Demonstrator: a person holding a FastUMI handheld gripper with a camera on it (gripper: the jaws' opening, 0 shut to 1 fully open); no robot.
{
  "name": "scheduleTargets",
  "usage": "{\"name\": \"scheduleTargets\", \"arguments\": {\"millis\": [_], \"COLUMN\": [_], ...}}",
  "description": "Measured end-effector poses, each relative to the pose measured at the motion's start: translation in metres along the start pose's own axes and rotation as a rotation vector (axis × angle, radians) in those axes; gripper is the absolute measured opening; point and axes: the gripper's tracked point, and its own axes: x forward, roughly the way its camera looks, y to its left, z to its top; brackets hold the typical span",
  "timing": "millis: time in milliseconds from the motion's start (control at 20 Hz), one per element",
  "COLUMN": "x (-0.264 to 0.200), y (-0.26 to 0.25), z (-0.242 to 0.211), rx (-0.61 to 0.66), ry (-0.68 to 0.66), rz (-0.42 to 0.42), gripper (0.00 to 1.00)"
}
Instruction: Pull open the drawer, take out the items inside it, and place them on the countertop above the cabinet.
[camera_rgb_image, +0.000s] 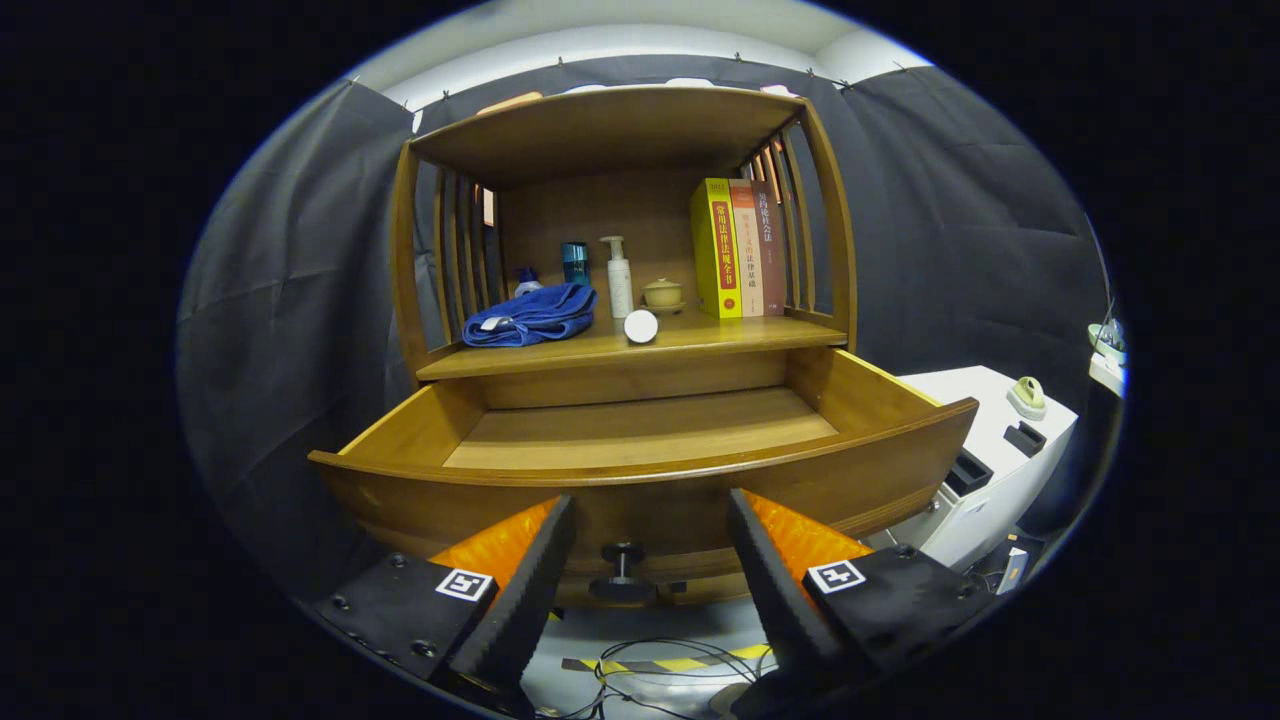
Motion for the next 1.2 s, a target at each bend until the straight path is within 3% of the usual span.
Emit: {"name": "scheduleTargets", "arguments": {"millis": [400, 1200], "x": [0.016, 0.125], "y": [0.013, 0.022], "z": [0.001, 0.035], "rx": [0.001, 0.042], "ry": [-0.028, -0.031], "rz": [-0.009, -0.046], "gripper": [0.98, 0.98]}}
